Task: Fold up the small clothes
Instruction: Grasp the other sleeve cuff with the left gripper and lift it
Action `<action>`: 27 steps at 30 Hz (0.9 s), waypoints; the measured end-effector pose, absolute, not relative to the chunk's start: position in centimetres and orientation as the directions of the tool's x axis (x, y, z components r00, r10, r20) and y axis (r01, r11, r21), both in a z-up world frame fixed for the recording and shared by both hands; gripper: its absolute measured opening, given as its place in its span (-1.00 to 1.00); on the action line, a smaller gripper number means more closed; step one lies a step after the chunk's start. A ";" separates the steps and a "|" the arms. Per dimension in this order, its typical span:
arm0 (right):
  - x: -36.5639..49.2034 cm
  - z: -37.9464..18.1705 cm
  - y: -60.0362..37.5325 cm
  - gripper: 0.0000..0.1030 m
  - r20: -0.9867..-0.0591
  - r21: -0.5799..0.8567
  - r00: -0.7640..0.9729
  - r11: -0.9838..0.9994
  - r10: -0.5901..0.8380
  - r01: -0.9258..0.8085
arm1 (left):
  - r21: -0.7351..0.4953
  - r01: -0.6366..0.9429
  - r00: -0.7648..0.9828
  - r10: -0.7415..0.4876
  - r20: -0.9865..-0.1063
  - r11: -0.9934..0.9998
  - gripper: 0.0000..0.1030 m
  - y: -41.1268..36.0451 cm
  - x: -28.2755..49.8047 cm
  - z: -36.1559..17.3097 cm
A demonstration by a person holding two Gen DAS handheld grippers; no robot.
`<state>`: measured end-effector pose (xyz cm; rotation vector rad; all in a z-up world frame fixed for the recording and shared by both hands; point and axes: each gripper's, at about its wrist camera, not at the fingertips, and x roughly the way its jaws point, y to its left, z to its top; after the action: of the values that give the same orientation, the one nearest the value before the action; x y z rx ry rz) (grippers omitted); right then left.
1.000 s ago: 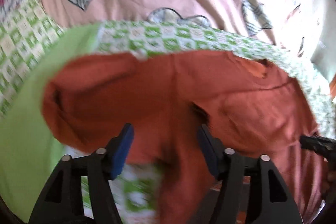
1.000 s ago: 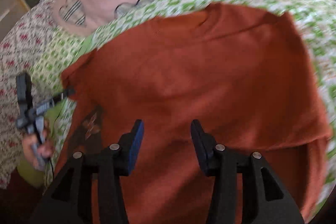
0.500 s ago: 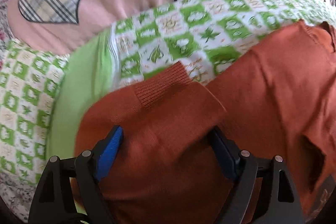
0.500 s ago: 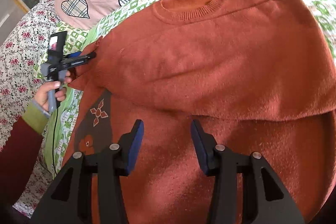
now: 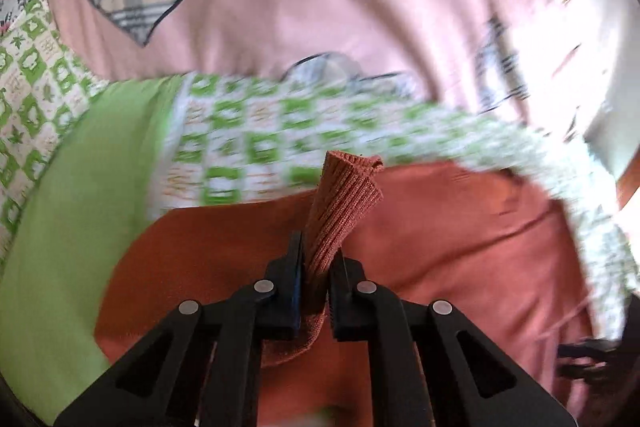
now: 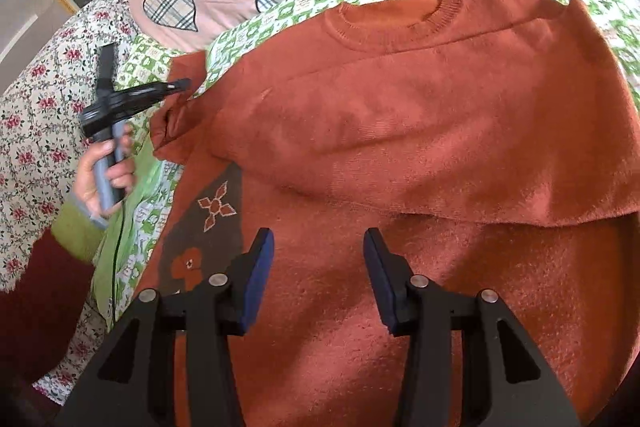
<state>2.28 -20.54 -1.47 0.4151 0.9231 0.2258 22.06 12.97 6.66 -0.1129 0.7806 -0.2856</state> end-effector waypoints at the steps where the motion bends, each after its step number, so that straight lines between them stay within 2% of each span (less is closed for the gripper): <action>1: 2.2 -1.5 -20.7 -0.07 -0.723 0.444 0.588 0.896 0.361 -0.005 | -0.229 0.228 0.678 -0.323 -0.660 0.946 -0.84 11.7 21.0 7.2; 6: 1.4 -1.3 -21.5 -0.07 -0.724 0.437 0.603 0.899 0.337 0.022 | -0.327 0.364 0.635 -0.490 -0.597 0.872 -0.84 2.9 18.7 8.3; 12: -0.1 -0.2 -23.4 -0.07 -0.715 0.424 0.631 0.904 0.300 0.050 | -0.355 0.508 0.534 -0.610 -0.585 0.785 -0.84 -8.5 17.8 7.0; 17: -1.3 -0.1 -25.8 -0.07 -0.722 0.419 0.643 0.901 0.255 0.112 | -0.378 0.543 0.465 -0.643 -0.608 0.750 -0.83 -14.1 18.0 3.9; 20: -1.9 -0.2 -26.4 -0.07 -0.720 0.423 0.649 0.897 0.245 0.131 | -0.370 0.540 0.425 -0.624 -0.656 0.756 -0.81 -15.6 18.6 1.1; 23: -1.9 -0.2 -26.7 -0.07 -0.720 0.426 0.650 0.894 0.244 0.136 | -0.371 0.523 0.388 -0.601 -0.698 0.768 -0.62 -15.5 18.6 -0.8; 25: -1.7 -0.2 -26.5 -0.07 -0.720 0.424 0.651 0.895 0.241 0.137 | -0.359 0.526 0.385 -0.592 -0.708 0.771 -0.36 -14.7 17.8 -1.0; 27: -1.2 -0.1 -26.3 -0.07 -0.716 0.428 0.654 0.894 0.244 0.134 | -0.321 0.526 0.418 -0.568 -0.709 0.788 0.08 -13.3 16.1 -0.5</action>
<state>-1.18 -26.35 -0.14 0.4757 0.8645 0.0652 16.13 -13.34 -0.46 -0.0516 0.9090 -0.6866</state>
